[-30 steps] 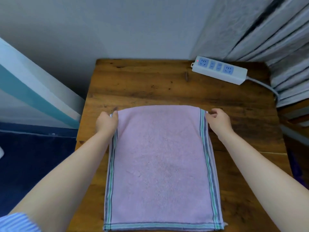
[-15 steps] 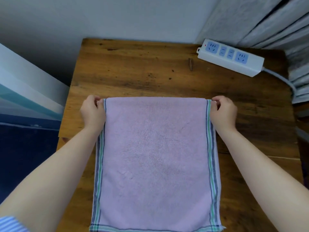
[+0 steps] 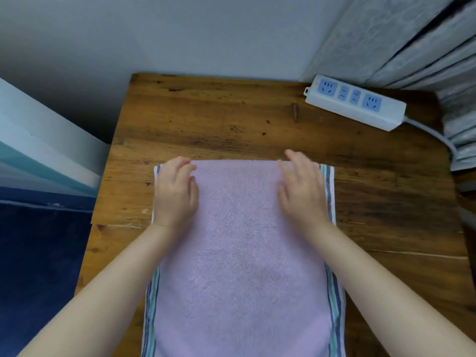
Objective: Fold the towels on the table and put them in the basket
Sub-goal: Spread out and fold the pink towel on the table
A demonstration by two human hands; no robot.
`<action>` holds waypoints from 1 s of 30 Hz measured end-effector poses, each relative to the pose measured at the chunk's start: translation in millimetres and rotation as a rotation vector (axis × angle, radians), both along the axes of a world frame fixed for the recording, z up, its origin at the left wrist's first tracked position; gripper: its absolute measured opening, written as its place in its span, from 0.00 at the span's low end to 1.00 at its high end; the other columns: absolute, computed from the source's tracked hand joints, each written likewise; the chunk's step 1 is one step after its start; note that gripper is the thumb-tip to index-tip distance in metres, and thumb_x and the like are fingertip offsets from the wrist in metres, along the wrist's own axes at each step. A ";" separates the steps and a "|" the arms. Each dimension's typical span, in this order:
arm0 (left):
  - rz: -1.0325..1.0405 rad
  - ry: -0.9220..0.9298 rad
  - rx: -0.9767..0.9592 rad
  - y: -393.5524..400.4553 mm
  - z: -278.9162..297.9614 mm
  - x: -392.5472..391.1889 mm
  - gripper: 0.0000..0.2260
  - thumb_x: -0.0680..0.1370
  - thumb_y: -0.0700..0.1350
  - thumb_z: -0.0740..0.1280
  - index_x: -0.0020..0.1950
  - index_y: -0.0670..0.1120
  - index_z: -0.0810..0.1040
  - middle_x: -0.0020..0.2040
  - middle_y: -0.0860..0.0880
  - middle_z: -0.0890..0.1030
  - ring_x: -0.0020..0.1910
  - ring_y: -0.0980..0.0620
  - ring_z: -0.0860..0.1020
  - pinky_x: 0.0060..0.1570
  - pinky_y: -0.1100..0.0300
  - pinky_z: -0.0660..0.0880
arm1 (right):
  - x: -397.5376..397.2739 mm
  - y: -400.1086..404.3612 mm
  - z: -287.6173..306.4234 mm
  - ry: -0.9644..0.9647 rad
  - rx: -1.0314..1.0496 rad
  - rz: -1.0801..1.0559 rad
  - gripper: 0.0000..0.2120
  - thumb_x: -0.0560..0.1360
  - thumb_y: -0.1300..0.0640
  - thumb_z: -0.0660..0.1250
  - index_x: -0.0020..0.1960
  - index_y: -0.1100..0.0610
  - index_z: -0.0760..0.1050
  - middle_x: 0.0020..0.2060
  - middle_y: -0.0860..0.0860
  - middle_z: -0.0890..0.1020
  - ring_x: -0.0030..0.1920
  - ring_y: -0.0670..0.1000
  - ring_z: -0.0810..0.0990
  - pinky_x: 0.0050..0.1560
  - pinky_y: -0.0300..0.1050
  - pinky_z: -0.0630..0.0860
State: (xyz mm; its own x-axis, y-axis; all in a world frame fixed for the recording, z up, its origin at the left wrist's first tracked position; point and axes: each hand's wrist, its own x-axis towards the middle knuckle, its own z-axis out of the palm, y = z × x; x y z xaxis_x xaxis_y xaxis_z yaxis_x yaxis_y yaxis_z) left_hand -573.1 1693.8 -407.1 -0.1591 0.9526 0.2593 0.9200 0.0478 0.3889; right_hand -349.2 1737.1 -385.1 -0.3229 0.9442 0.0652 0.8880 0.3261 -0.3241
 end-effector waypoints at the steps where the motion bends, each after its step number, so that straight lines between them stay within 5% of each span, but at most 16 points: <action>1: -0.057 0.024 -0.067 -2.4 -4.9 7.3 0.16 0.74 0.41 0.56 0.51 0.33 0.79 0.52 0.33 0.80 0.58 0.40 0.72 0.56 0.50 0.70 | -13.1 -3.2 -2.9 -0.060 -0.048 0.106 0.21 0.72 0.55 0.53 0.57 0.62 0.77 0.59 0.62 0.78 0.60 0.64 0.76 0.57 0.66 0.70; 3: -0.103 0.067 -0.291 -3.8 -9.2 19.1 0.23 0.74 0.49 0.53 0.60 0.37 0.78 0.62 0.35 0.76 0.64 0.36 0.73 0.61 0.43 0.69 | -33.3 -5.9 -6.1 -0.197 -0.218 0.235 0.29 0.71 0.48 0.44 0.66 0.56 0.71 0.68 0.57 0.70 0.69 0.60 0.68 0.65 0.65 0.62; 5: -0.035 0.062 -0.462 -2.0 -8.1 17.5 0.31 0.73 0.59 0.45 0.70 0.48 0.69 0.73 0.43 0.64 0.74 0.40 0.60 0.70 0.46 0.53 | -36.4 -4.2 -14.0 -0.241 -0.328 0.284 0.38 0.67 0.43 0.31 0.74 0.49 0.54 0.76 0.50 0.52 0.76 0.53 0.48 0.72 0.58 0.41; 8: 0.014 0.099 -0.597 -1.3 -7.9 -6.8 0.35 0.70 0.65 0.38 0.75 0.56 0.56 0.78 0.48 0.50 0.77 0.45 0.45 0.73 0.49 0.42 | -17.2 2.4 -17.3 -0.275 -0.347 0.262 0.35 0.70 0.42 0.29 0.75 0.47 0.46 0.76 0.46 0.45 0.76 0.49 0.40 0.72 0.52 0.34; 13: 0.082 0.127 -0.645 -9.4 -11.2 -42.5 0.30 0.74 0.59 0.42 0.76 0.52 0.53 0.78 0.49 0.50 0.77 0.46 0.45 0.73 0.45 0.43 | 41.8 22.3 -13.6 -0.351 -0.375 0.030 0.30 0.75 0.42 0.38 0.75 0.50 0.45 0.76 0.49 0.46 0.76 0.51 0.41 0.73 0.51 0.38; 20: 0.039 0.130 -0.682 -5.5 -5.5 -45.1 0.24 0.81 0.53 0.50 0.76 0.50 0.52 0.78 0.48 0.50 0.77 0.46 0.44 0.73 0.44 0.42 | 68.1 37.2 -3.5 -0.372 -0.429 0.007 0.27 0.80 0.46 0.46 0.75 0.55 0.46 0.76 0.50 0.47 0.76 0.53 0.41 0.73 0.56 0.38; 24: -0.039 0.137 -0.592 10.2 12.2 -39.2 0.26 0.77 0.44 0.60 0.74 0.43 0.58 0.74 0.43 0.62 0.74 0.45 0.57 0.73 0.43 0.47 | 55.5 42.5 11.7 -0.325 -0.359 0.060 0.28 0.76 0.62 0.57 0.74 0.58 0.53 0.72 0.55 0.62 0.72 0.56 0.58 0.73 0.55 0.51; 27: -0.004 0.132 -0.638 25.3 22.0 -31.4 0.30 0.73 0.42 0.65 0.74 0.43 0.59 0.67 0.40 0.70 0.68 0.41 0.66 0.70 0.45 0.57 | 44.6 46.5 20.5 -0.479 -0.308 0.125 0.28 0.74 0.64 0.60 0.72 0.57 0.56 0.65 0.57 0.70 0.63 0.58 0.68 0.63 0.54 0.63; 30: 0.002 0.183 -0.650 30.0 29.0 -25.6 0.18 0.73 0.38 0.64 0.62 0.42 0.72 0.55 0.39 0.77 0.58 0.39 0.73 0.55 0.49 0.69 | 38.7 51.1 32.5 -0.561 -0.361 0.090 0.22 0.74 0.64 0.60 0.67 0.58 0.63 0.55 0.59 0.76 0.57 0.59 0.71 0.56 0.52 0.66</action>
